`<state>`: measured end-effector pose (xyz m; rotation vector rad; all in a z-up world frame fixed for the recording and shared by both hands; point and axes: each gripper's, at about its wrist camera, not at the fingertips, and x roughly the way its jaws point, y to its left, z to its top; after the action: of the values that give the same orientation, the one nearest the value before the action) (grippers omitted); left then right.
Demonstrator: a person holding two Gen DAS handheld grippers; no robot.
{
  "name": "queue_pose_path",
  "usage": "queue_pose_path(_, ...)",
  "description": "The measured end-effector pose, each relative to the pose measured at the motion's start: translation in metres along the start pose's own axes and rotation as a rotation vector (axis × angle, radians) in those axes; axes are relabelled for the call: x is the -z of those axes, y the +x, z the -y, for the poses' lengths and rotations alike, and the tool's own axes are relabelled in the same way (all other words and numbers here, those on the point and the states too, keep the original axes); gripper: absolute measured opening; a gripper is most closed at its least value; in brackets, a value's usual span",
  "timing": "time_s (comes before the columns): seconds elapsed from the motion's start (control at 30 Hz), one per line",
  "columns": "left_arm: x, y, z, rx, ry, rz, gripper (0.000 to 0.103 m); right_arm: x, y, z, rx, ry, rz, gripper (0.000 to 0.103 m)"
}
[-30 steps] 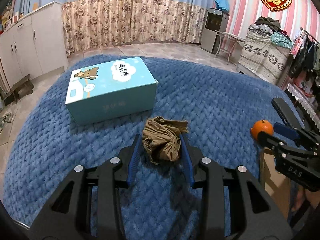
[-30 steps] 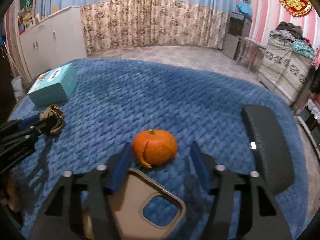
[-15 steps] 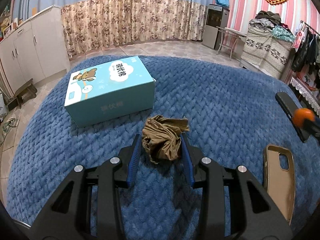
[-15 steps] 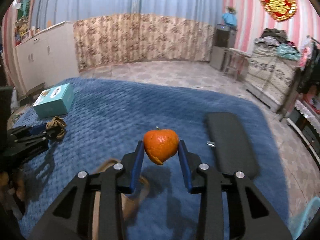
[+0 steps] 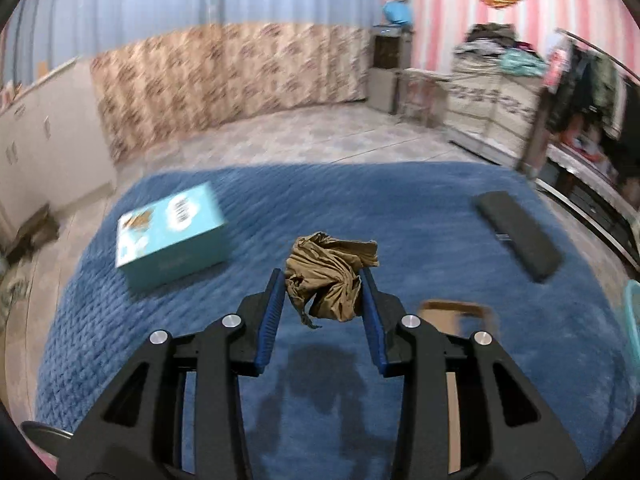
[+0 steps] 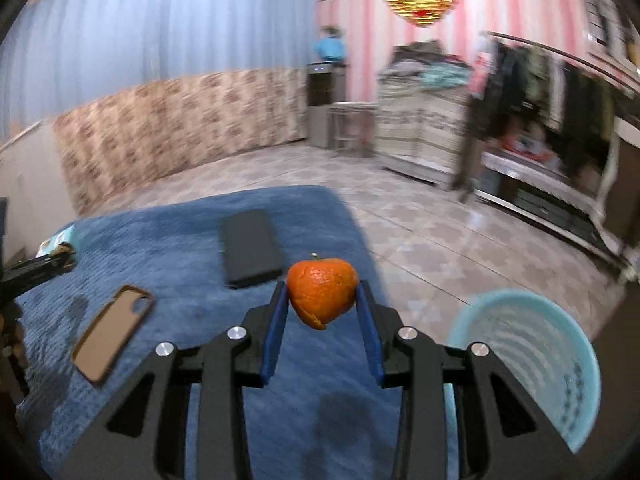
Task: Collect trash
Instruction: 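Carry the pouch and orange over the blue basket with both tools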
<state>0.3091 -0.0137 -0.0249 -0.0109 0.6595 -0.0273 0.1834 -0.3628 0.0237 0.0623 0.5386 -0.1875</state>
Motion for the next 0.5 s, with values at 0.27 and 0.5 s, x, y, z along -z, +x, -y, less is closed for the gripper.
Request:
queue_pose_path(0.27, 0.000, -0.041, 0.108, 0.169, 0.117, 0.031, 0.036, 0.014, -0.016, 0.075, 0.166, 0.071, 0.024, 0.035)
queue_pose_path(0.5, 0.009, -0.058, 0.199, 0.293, 0.185, 0.031, 0.036, 0.019, -0.017, 0.131, 0.266, 0.115, 0.016, 0.035)
